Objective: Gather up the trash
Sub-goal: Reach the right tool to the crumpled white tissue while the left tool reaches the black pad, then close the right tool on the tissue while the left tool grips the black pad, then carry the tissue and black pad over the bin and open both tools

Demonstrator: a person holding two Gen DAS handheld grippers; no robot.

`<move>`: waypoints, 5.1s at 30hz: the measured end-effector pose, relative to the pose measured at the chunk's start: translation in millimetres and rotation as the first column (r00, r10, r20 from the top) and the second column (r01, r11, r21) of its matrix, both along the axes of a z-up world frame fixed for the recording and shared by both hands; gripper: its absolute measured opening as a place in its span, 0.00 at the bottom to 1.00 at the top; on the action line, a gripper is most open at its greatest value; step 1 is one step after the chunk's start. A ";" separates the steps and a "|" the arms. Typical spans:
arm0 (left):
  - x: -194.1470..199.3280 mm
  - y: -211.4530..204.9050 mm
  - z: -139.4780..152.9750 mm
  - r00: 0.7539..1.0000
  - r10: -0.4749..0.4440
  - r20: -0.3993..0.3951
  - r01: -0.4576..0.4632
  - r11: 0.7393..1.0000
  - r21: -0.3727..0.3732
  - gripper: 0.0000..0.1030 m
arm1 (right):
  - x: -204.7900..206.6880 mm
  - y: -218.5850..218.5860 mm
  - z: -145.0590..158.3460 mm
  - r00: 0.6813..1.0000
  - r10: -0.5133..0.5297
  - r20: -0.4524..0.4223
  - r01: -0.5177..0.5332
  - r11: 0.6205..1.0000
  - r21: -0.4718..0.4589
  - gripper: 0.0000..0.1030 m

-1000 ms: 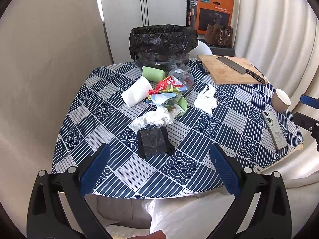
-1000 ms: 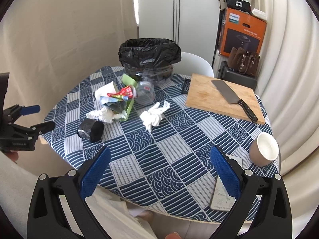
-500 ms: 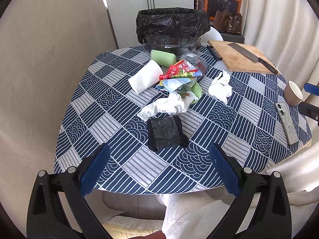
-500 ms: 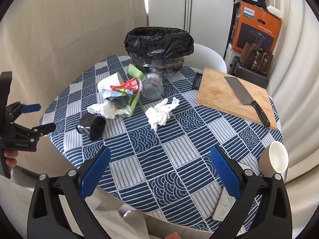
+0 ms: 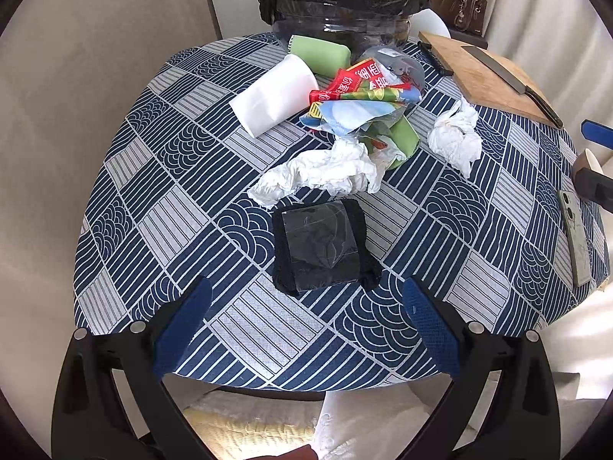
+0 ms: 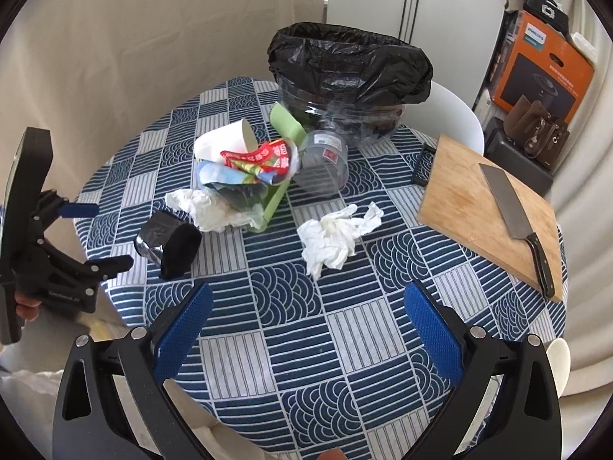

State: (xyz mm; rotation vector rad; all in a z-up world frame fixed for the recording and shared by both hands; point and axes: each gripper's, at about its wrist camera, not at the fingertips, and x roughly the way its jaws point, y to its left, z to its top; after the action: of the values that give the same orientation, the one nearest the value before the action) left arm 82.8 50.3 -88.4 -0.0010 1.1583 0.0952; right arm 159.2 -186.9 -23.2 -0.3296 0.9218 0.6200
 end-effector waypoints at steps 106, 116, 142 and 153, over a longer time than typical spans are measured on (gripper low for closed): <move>21.0 7.7 62.5 0.983 0.102 -0.154 -0.071 0.979 0.191 0.70 | 23.4 -84.9 -17.8 0.965 -0.250 -0.078 0.261 0.943 0.205 0.41; 64.2 26.2 115.7 0.995 0.092 -0.031 -0.083 0.971 0.226 0.70 | 48.6 -94.5 -0.2 0.954 -0.300 -0.011 0.295 0.931 0.217 0.41; 243.2 85.0 185.6 0.956 -0.118 0.267 0.114 0.993 0.028 0.70 | 193.2 28.9 123.5 0.950 -0.276 0.146 0.213 0.915 0.343 0.43; 317.5 91.3 157.0 0.913 -0.242 0.327 0.291 0.951 -0.107 0.70 | 249.8 89.2 116.2 0.964 -0.216 0.155 0.163 0.941 0.297 0.43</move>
State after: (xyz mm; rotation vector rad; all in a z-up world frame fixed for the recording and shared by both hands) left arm 400.3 141.6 68.6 0.0062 0.8375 -0.2324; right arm 409.0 -97.6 93.1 -0.0392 0.6650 0.5228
